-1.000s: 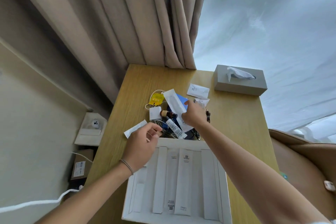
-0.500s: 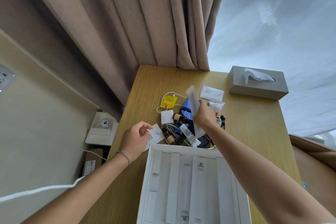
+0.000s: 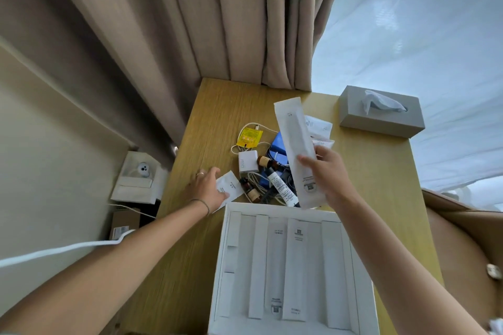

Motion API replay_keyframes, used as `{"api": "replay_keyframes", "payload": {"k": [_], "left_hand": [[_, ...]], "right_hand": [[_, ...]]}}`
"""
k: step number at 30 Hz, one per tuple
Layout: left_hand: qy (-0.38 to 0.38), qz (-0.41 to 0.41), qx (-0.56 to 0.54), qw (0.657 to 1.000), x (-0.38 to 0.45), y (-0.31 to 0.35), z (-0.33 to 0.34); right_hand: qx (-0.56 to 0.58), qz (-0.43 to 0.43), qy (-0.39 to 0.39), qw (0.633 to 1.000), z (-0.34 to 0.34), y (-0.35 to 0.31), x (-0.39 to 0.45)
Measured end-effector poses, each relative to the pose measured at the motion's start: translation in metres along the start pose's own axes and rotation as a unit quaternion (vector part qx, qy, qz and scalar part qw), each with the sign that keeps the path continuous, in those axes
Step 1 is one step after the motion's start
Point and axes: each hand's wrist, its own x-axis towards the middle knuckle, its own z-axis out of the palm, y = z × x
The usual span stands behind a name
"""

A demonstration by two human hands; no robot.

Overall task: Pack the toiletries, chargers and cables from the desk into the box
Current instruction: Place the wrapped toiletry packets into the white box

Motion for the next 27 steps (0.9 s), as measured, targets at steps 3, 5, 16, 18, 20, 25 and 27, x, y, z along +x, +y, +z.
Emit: {"api": "replay_keyframes", "payload": {"k": [3, 5, 16, 18, 20, 25, 27], "left_hand": [[0.002, 0.01, 0.081, 0.997, 0.005, -0.002, 0.008], [0.004, 0.015, 0.109, 0.994, 0.007, -0.005, 0.013], [0.082, 0.001, -0.105, 0.991, -0.004, -0.015, 0.009], [0.106, -0.002, -0.135, 0.985, -0.008, -0.017, 0.003], [0.129, 0.004, -0.168, 0.977, -0.016, -0.017, -0.007], [0.15, 0.034, -0.296, 0.943, -0.042, -0.006, -0.038], [0.167, 0.044, -0.332, 0.927, -0.052, 0.003, -0.047]], "right_hand": [[0.044, 0.003, 0.001, 0.999, -0.002, 0.005, -0.024], [0.057, 0.01, 0.006, 0.998, -0.003, 0.009, -0.04], [0.065, 0.028, -0.014, 0.997, -0.019, 0.057, -0.112], [0.046, 0.028, -0.026, 0.998, -0.022, 0.068, -0.123], [0.027, 0.026, -0.029, 0.999, -0.025, 0.079, -0.132], [-0.047, 0.043, -0.029, 0.998, -0.033, 0.102, -0.142], [-0.081, 0.053, -0.037, 0.995, -0.036, 0.109, -0.143]]}}
